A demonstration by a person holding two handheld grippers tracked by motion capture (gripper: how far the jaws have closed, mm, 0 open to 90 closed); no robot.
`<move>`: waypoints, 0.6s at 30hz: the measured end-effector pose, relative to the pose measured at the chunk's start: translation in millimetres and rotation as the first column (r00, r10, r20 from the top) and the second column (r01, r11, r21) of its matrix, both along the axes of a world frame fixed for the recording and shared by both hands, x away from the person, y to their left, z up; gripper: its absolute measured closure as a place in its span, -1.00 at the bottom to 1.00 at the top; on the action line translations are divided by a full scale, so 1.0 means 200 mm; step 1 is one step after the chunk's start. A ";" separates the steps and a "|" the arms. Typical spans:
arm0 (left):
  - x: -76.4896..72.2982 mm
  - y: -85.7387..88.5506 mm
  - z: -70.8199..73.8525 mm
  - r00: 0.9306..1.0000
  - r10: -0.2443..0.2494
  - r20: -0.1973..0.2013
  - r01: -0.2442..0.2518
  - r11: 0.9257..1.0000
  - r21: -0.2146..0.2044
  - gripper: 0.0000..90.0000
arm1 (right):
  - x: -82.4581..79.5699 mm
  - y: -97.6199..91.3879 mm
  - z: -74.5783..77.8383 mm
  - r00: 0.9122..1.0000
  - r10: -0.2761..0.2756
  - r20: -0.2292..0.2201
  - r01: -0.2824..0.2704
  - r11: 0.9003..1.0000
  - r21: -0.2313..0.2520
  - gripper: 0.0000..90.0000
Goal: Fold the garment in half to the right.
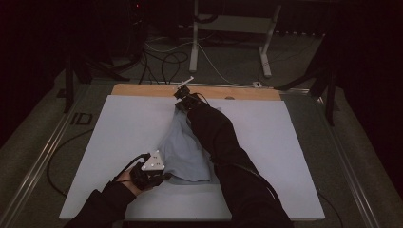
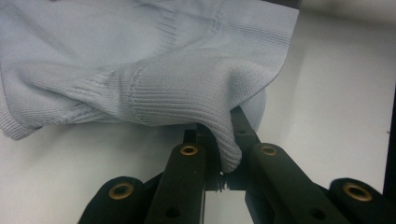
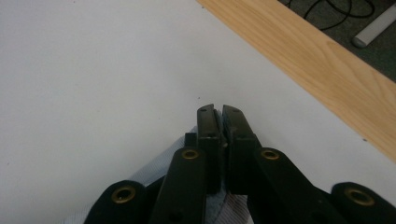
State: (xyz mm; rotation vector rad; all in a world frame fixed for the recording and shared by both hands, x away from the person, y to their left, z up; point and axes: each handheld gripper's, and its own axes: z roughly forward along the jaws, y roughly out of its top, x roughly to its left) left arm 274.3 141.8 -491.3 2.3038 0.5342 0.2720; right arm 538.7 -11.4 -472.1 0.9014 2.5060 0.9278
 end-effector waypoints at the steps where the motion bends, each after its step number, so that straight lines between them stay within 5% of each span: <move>1: 0.00 0.00 0.01 1.000 -0.005 0.003 0.005 1.000 0.006 0.97 | 0.00 -0.01 0.01 1.000 -0.002 0.007 0.002 1.000 -0.001 0.94; 18: 0.02 -0.11 0.08 0.998 -0.059 0.028 0.058 0.998 0.039 0.97 | -0.04 -0.16 0.12 0.999 -0.024 0.033 0.023 0.999 0.027 0.94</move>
